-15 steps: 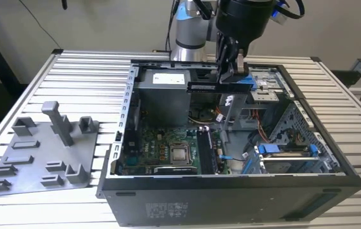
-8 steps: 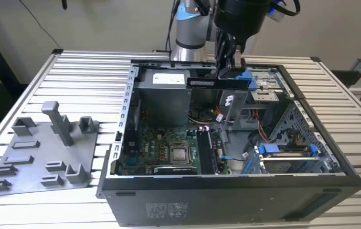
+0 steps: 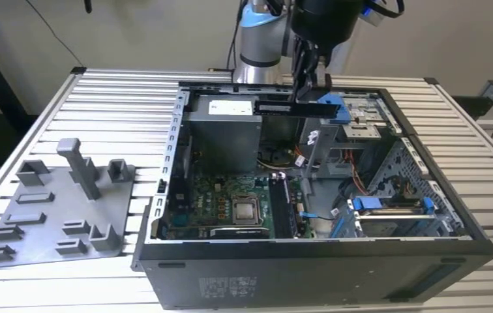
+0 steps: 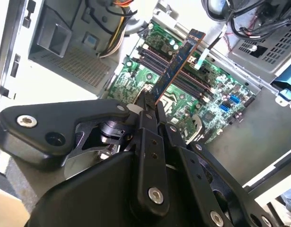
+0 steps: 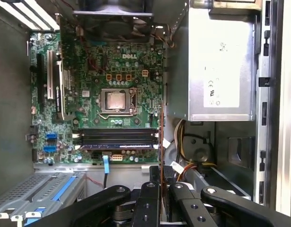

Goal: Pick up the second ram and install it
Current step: 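Pick up the second ram and move it above second insertion slot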

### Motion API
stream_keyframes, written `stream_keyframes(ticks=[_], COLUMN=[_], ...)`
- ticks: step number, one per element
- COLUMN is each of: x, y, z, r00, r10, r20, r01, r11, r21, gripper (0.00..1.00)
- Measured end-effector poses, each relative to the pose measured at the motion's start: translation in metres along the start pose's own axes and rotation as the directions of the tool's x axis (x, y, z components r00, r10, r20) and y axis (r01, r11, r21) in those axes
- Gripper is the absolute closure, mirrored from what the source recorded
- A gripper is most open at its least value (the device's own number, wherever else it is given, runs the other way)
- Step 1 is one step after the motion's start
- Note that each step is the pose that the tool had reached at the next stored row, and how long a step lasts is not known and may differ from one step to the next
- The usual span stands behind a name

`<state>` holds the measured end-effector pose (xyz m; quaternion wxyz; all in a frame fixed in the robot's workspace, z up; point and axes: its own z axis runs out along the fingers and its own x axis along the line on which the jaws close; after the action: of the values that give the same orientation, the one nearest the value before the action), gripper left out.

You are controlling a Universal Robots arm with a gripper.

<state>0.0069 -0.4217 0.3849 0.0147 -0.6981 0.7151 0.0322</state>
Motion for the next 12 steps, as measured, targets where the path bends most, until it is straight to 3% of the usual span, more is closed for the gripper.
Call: stream_keyframes(ticks=[4, 7, 9, 12], x=[-0.0060, -0.0065, -0.0054, 0.0015], y=[0.0001, 0.0001, 0.0001, 0.0000], z=[0.0007, 0.0007, 0.0009, 0.0010], r00=[1.0000, 1.0000, 1.0000, 1.0000], r10=[0.006, 0.006, 0.006, 0.006], r20=[0.0001, 0.0001, 0.0001, 0.0002], r01=[-0.006, -0.006, -0.006, -0.006], r11=[1.0000, 1.0000, 1.0000, 1.0000], r21=[0.0003, 0.0004, 0.0003, 0.0004], gripper=[0.86, 0.86, 0.86, 0.86])
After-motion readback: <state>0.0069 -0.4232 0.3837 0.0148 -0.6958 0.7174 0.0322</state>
